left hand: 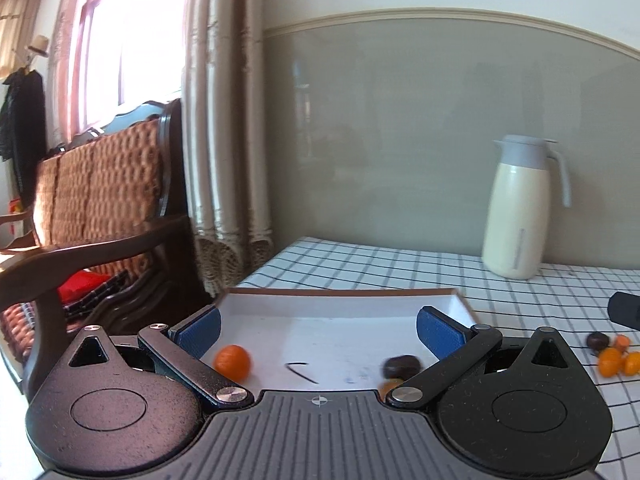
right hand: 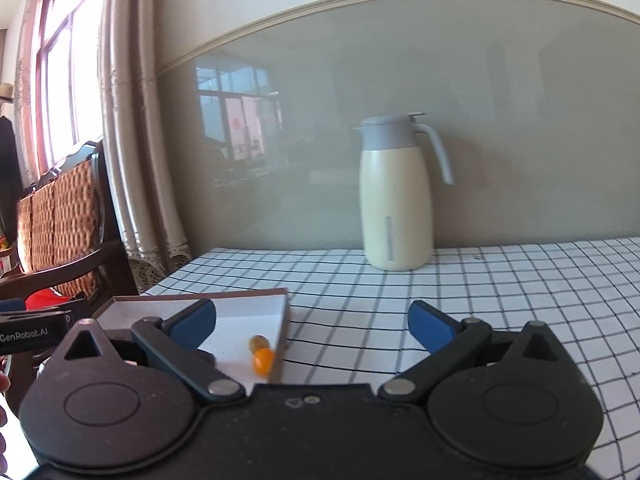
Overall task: Organize fruits
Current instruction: 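Move both open grippers back toward the remaining fruits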
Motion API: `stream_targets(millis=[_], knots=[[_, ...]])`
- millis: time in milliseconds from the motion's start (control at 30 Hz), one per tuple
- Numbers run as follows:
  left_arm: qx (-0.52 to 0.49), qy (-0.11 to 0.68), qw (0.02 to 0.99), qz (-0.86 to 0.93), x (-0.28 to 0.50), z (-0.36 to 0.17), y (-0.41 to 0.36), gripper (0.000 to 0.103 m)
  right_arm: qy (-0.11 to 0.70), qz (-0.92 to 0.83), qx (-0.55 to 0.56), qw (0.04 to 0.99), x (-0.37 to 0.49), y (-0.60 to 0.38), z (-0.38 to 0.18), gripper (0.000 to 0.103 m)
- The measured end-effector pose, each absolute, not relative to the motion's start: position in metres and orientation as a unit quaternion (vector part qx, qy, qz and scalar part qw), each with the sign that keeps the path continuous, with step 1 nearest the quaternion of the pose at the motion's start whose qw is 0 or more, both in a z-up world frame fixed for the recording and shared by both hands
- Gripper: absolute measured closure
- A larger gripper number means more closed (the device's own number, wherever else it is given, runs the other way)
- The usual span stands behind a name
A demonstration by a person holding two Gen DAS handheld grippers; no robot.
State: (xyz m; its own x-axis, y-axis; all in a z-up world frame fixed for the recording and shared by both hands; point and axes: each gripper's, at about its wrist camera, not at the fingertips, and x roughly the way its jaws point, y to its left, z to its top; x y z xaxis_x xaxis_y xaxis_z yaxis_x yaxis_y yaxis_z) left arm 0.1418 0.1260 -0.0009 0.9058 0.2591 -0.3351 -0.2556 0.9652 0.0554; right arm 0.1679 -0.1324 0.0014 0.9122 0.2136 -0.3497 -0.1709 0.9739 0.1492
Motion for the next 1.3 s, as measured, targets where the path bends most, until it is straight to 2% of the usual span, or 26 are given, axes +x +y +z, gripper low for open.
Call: stream_targets(millis=[667,1300], knots=[[0.041,0.19,0.981,0.004,0.144,-0.017,0.001,0.0,0.202,-0.005,0.076,0.976,0.138,-0.226,-0.023,0.006],[0.062,0.239,0.966,-0.078,0.208,-0.066,-0.109,0.0,0.222,-0.066,0.108,0.967,0.154,-0.292,-0.059,0.008]])
